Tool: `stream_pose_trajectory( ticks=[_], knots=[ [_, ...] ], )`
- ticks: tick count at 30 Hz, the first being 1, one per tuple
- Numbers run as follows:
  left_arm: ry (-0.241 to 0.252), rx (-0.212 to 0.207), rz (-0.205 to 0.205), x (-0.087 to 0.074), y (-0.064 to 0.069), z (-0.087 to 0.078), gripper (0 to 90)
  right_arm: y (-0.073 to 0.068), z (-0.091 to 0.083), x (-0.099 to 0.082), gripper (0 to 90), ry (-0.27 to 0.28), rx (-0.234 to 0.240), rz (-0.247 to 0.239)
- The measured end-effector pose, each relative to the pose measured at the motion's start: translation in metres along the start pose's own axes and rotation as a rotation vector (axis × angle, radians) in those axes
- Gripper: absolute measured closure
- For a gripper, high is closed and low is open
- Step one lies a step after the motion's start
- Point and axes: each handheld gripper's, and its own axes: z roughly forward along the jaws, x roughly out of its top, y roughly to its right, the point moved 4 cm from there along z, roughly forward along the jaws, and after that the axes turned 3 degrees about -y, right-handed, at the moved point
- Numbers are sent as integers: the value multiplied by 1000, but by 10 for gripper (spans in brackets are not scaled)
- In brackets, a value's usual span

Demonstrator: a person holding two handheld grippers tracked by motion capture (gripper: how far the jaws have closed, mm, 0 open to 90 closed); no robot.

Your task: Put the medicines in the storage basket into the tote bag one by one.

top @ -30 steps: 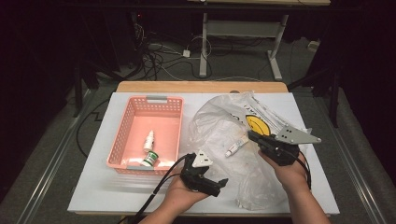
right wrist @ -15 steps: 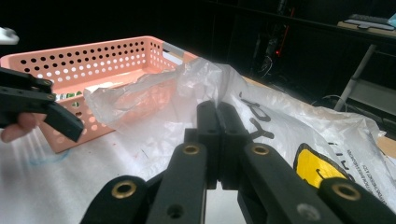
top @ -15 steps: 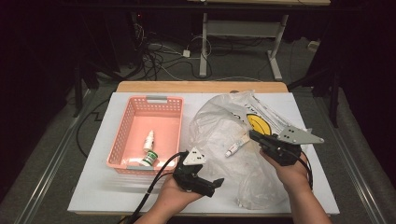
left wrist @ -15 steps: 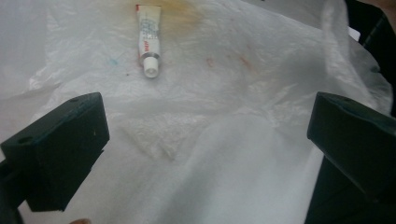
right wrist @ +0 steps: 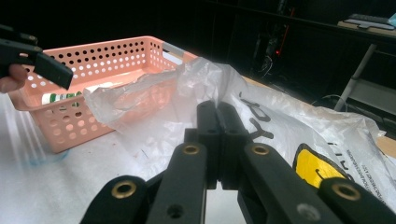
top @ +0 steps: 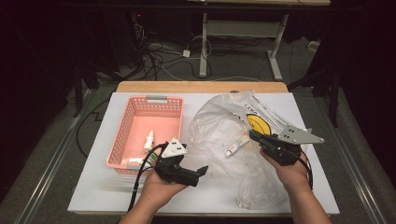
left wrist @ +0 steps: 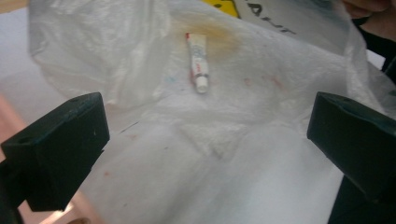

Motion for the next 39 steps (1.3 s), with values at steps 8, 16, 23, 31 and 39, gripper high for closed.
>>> stream_pose_trajectory(
  ticks=[8, 16, 23, 31, 39],
  knots=[
    [15, 62, -55, -5, -28, -12, 0, 0, 0, 0, 900, 2, 0, 1],
    [1, 157, -90, -14, -55, -31, 0, 1, -1, 0, 900, 2, -1, 6],
    [6, 199, -138, -21, -76, -49, 0, 1, -1, 0, 900, 4, -2, 6],
    [3, 232, -186, -29, -95, -62, 0, 2, -2, 0, 900, 5, -6, 6],
    [-3, 252, -225, -36, -108, -70, 0, 2, -3, 0, 900, 4, -9, 5]
  ],
)
